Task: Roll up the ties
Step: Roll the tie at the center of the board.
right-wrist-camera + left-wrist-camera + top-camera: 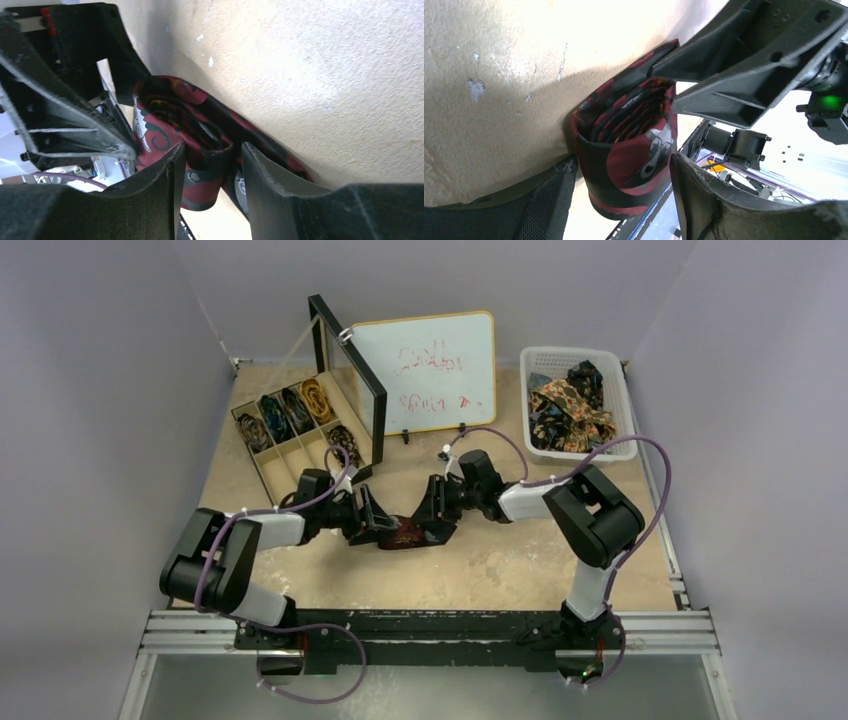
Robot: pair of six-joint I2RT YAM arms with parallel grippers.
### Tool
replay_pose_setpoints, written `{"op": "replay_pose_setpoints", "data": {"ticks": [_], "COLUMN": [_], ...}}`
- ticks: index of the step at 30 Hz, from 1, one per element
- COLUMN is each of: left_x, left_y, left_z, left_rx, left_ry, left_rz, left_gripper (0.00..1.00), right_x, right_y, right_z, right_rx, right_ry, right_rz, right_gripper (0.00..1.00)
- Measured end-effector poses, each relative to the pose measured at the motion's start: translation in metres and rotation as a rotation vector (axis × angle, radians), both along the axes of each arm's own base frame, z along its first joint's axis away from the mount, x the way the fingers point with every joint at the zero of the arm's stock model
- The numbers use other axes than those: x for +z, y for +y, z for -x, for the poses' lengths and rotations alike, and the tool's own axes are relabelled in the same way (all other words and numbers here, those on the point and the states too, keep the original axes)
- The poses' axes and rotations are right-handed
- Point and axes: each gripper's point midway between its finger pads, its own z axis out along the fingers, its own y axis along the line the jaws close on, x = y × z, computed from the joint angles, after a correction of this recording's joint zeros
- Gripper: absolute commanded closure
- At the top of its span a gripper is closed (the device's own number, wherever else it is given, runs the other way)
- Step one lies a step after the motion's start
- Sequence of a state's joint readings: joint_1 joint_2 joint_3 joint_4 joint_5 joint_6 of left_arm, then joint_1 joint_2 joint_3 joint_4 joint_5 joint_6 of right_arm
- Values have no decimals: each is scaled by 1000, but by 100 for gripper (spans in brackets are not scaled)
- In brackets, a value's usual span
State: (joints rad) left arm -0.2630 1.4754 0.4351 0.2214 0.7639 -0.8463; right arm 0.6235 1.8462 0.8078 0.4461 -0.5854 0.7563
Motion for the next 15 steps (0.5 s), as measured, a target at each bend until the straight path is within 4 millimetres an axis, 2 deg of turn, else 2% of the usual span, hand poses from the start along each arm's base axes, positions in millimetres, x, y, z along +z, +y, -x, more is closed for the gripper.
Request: {"op": "replay_pose_setpoints", "data": {"ticks": [3,10,15], "left_x": [-3,-5,-5], "left_y": [0,0,0], "left_z": [2,3,3], "left_rx": [5,3,0], "left_ry": [22,38,46], "left_rz": [0,1,-4], "left_gripper": [37,38,38], "right_x": [9,35,34], "right_y": [-1,-1,-3], "right_z": [1,1,4], "right_rx": [3,11,16], "right_ry": [-15,-67,-70], "right_rz": [-8,-34,-30], "right_gripper": [45,44,47]}}
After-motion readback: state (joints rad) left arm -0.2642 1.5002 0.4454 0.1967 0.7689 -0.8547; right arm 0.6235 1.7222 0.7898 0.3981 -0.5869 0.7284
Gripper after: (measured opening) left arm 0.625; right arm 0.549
